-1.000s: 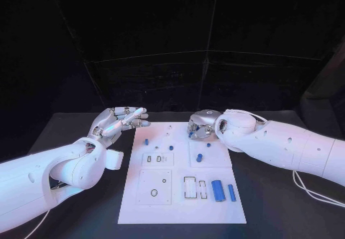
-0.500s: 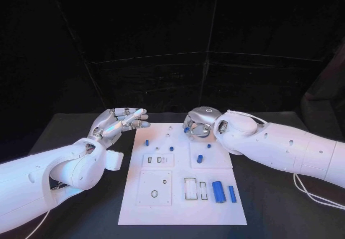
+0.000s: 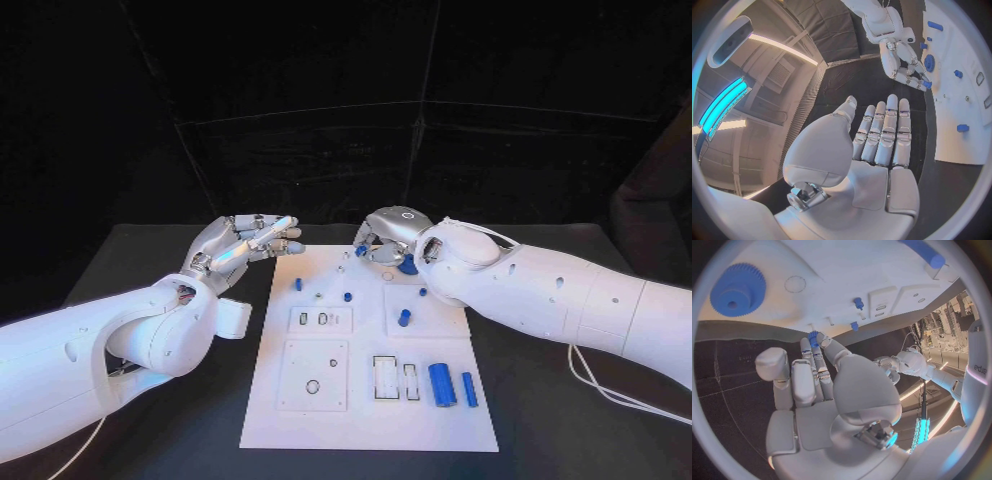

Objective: Assemble the parts on the task board

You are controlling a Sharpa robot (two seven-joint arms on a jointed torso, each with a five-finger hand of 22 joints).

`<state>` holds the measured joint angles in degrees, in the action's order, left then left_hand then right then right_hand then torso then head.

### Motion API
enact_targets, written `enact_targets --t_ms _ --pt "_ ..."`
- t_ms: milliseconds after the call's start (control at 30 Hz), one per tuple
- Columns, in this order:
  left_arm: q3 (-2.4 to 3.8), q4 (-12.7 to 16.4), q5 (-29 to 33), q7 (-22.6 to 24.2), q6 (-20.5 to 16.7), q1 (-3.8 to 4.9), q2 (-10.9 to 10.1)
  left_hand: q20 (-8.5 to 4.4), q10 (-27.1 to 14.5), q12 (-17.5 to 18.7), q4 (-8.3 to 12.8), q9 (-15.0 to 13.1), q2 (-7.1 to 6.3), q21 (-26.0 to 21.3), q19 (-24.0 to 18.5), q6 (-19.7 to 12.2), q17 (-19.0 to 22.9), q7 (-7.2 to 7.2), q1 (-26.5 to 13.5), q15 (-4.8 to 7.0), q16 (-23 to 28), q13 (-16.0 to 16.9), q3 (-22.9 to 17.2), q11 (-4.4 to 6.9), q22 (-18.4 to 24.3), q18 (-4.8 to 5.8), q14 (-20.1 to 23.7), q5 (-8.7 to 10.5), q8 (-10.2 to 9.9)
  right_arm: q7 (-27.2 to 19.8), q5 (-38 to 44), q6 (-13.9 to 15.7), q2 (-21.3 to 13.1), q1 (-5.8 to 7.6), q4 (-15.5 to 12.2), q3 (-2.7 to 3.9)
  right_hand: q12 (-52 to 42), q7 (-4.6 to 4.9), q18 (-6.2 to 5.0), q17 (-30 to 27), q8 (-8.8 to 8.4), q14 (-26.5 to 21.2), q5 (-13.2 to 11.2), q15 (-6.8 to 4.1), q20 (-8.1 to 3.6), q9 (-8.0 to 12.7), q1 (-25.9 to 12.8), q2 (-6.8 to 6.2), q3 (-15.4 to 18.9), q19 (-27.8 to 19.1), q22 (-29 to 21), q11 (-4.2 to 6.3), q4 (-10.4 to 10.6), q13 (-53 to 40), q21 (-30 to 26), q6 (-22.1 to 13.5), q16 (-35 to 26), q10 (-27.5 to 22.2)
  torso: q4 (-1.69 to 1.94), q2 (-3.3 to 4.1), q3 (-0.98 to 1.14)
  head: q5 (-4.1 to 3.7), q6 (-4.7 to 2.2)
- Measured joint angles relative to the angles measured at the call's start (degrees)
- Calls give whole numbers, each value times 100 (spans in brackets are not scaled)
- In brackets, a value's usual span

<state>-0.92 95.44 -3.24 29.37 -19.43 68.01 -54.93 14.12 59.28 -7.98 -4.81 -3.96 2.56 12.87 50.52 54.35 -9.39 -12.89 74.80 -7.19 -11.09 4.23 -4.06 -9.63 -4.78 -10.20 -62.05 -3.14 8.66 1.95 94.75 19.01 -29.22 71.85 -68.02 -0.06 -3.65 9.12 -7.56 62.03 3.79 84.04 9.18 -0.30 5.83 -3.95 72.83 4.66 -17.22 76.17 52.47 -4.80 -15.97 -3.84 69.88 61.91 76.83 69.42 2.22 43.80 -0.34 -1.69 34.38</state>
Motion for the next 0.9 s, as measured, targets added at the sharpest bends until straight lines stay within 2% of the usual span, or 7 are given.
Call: enact_targets --t_ms 200,300,400,633,733,900 --pt "0 7 2 -11 0 2 8 0 0 0 9 0 0 0 0 0 -6 0 0 0 12 0 -9 0 7 0 0 0 0 -68 -43 59 260 0 303 0 0 0 0 0 0 0 0 0 0 0 -30 -30 -17 0 7 0 16 3 22 0 0 0 -1 5 -1 -9 4" --pt "0 10 3 -16 -3 12 9 0 0 0 15 0 0 0 0 0 -6 0 0 0 23 0 -15 0 6 0 0 0 0 -101 -61 72 359 0 431 1 0 0 0 0 -1 0 0 0 0 1 -31 -31 -17 0 7 0 16 3 22 0 0 0 0 13 -1 -12 -18" --pt "0 6 4 -23 -4 12 17 0 0 0 15 -1 0 0 0 0 -6 0 0 0 23 -4 -15 0 6 0 0 0 0 -128 -75 73 448 -1 542 1 -1 0 0 0 -1 0 0 0 0 1 -84 -84 -48 0 7 0 47 2 22 0 0 0 0 19 -1 3 -24" --pt "0 41 6 -28 -5 13 21 0 0 0 15 -1 0 0 0 0 -7 0 0 0 26 -4 -15 0 11 0 0 0 0 -146 -82 65 546 -1 668 1 -1 0 0 -4 -1 0 0 0 13 2 -89 -89 -64 -12 11 0 64 2 22 0 0 0 3 25 -4 13 -24" --pt "1 63 6 -29 -5 14 18 0 0 0 15 -1 0 0 0 0 -12 0 0 0 27 -4 -15 0 11 0 0 0 0 -147 -82 46 578 -1 736 1 -2 0 0 -28 -1 0 1 0 21 2 -165 -165 -94 -21 13 0 93 1 22 0 0 0 3 30 -6 19 -25" --pt "1 89 7 -30 -7 16 14 0 0 0 15 -1 0 0 0 0 -12 0 0 0 27 -4 -15 0 11 0 0 0 0 -149 -81 -10 661 -2 855 0 -2 0 0 -32 -1 0 1 0 21 2 -173 -172 -95 -21 13 0 94 1 22 1 0 -1 7 32 -7 20 -6"
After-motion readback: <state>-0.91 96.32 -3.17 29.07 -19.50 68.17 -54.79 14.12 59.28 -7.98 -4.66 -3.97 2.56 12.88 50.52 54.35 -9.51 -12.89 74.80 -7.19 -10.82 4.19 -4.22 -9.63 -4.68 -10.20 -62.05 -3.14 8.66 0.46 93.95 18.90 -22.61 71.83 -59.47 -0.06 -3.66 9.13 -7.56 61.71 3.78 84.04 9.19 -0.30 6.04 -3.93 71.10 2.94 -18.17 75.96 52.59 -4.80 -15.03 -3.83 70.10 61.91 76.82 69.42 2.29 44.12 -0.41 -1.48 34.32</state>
